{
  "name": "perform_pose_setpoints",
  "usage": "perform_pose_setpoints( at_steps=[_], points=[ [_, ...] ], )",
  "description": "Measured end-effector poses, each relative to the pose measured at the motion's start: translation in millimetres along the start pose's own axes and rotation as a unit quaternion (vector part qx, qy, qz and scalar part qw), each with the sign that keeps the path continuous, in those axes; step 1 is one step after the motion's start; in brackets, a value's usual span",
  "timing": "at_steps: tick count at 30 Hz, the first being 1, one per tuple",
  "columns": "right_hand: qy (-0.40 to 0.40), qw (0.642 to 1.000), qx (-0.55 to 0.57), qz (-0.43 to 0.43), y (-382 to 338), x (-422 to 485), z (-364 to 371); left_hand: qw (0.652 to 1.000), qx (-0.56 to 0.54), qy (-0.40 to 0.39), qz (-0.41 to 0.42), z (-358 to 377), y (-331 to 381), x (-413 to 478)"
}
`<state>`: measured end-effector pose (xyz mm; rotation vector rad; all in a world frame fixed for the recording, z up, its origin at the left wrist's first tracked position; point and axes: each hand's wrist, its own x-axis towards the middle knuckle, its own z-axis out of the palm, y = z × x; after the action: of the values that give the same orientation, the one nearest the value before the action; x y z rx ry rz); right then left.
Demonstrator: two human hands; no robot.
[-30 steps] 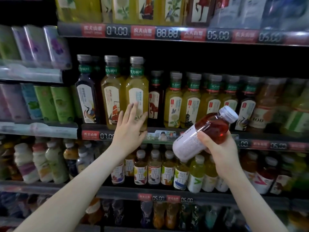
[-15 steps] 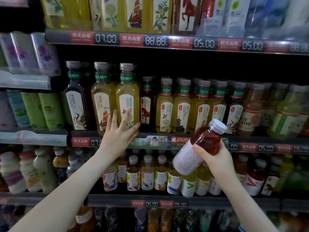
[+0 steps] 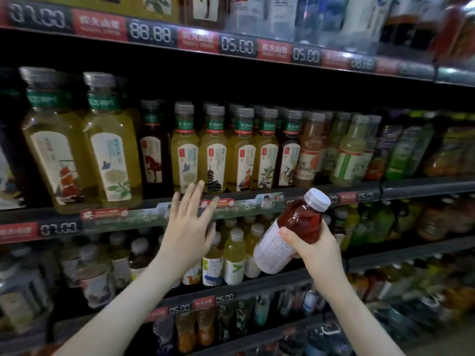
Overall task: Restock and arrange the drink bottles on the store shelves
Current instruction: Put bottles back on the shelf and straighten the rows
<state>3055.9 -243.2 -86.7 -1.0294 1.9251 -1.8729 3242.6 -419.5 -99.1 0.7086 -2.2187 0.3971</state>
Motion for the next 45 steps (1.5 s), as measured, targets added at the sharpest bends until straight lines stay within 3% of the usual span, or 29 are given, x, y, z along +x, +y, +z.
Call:
perform_pose_setpoints(
  at_steps=[7,13,22,27,32,36,45],
  points=[
    [0.042,0.999,-0.009,0.017,34,29,-65,0.997,-0.064,-0.027,0.023,37,77,8],
    [0.059,0.998,-0.007,-0.029,60,94,-131,0.995,-0.094,0.018,-0.007,79,148,63],
    [0.092,0.987,0.053,-0.119,48,185,-201,0.996,-0.034,0.068,-0.034,121,215,156],
    [0.077,0.98,0.079,-0.166,31,207,-201,0.99,0.06,0.1,-0.077,119,214,211],
    [0.067,0.976,0.076,-0.195,20,218,-184,0.986,0.106,0.069,-0.104,123,208,243],
    [0.059,0.974,0.087,-0.2,15,224,-170,0.986,0.087,0.06,-0.129,124,203,251],
    [0.064,0.978,0.059,-0.192,19,233,-146,0.983,0.021,0.16,-0.085,110,195,229]
  ],
)
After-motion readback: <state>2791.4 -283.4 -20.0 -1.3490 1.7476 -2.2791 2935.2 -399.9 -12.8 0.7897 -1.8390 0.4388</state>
